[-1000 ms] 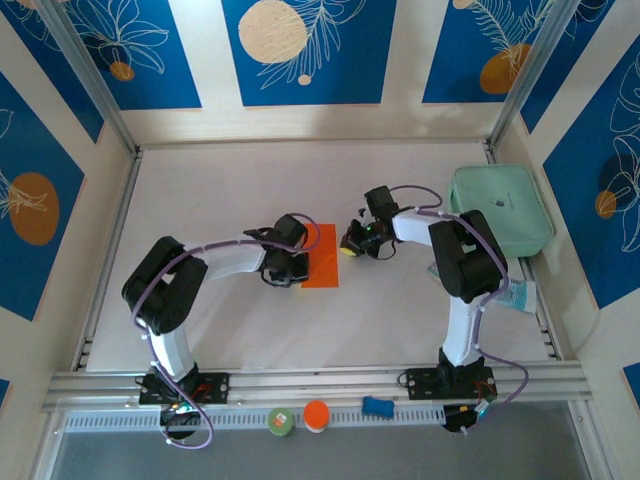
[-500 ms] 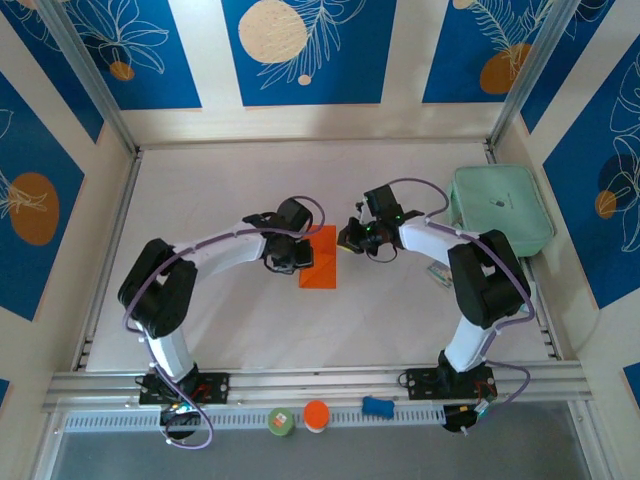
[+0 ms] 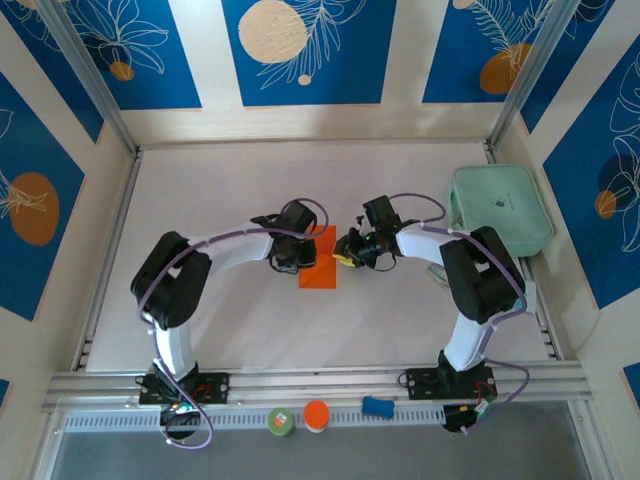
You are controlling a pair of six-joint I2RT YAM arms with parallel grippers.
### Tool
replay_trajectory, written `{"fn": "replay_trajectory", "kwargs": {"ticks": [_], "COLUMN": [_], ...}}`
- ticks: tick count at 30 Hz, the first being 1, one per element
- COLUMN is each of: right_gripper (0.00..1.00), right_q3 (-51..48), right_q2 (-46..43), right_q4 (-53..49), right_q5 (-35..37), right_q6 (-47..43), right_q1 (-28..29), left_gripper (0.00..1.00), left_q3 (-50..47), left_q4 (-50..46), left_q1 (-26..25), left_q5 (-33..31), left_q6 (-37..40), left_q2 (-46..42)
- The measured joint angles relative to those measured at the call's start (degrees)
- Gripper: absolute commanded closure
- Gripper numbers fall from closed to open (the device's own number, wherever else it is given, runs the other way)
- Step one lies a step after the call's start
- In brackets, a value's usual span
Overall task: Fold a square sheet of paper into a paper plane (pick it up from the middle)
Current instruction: Fold the triangle a second time at the center of the table.
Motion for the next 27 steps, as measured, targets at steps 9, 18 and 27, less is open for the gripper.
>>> {"fn": "replay_trajectory", "kwargs": {"ticks": [9, 18, 27], "right_gripper": [0.69, 0.69, 0.73], "right_q3": [0.0, 0.96, 4.39], "right_q2": [0.0, 1.38, 4.04], "right_q4": [0.26, -2.03, -3.89], "right_q5": [-0.02, 2.29, 5.31], "right_q6": [3.39, 6.69, 8.04], "right_q1": [1.92, 3.5, 5.03], "left_gripper": [0.93, 0.93, 0.93], "left_q3": [-0.76, -2.58, -3.63], "left_q4": [2.1, 5.88, 7.93], "left_q1": [0.26, 0.26, 0.31], "left_q5": [-1.81, -1.79, -1.75], "left_q6": [-1.25, -3.19, -4.37], "left_q2": [1.84, 2.01, 1.68]}}
